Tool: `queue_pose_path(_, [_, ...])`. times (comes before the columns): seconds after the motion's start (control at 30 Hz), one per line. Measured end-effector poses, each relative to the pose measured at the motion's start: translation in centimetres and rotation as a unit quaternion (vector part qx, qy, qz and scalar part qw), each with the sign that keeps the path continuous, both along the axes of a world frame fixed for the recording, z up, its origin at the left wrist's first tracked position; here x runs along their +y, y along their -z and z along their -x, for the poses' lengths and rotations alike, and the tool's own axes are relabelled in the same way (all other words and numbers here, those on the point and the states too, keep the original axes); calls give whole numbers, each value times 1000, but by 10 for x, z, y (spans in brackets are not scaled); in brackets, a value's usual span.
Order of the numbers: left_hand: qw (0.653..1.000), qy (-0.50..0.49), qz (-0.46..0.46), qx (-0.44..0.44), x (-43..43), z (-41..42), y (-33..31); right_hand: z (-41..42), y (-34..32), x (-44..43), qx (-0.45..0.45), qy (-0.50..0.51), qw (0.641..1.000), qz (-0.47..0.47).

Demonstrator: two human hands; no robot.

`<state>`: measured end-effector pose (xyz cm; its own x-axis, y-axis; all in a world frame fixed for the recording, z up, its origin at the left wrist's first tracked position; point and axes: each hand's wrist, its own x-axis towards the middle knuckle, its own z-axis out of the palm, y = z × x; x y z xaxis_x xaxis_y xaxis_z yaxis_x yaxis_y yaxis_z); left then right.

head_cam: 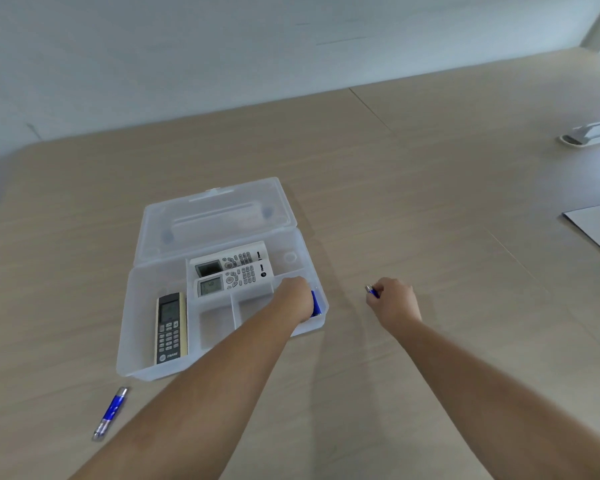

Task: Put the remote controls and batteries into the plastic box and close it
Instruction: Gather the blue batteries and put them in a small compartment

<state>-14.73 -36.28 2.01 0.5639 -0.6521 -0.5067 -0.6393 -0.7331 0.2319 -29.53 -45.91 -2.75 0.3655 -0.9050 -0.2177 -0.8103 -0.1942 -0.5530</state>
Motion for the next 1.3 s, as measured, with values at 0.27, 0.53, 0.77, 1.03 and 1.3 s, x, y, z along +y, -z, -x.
queue_pose_path(0.27, [942, -150, 294, -61, 59, -61, -56, -58, -71, 30, -230, -30, 972, -44])
queue_pose_path(0.53, [855, -371, 313, -184, 237, -128, -32, -126, -74, 104, -219, -149, 963, -50])
queue_pose_path(0.77, [945, -319, 45, -58, 316, -133, 36, -163, -67, 149, -199, -181, 963, -31])
queue_pose_path(1.03, [964, -245, 26, -97, 304, -135, 51, -164, -60, 151, -199, -160, 967, -26])
queue_pose_path(1.3, [855, -359, 371, -49, 234, -161, -35, -146, -81, 109, -229, -94, 968, -45])
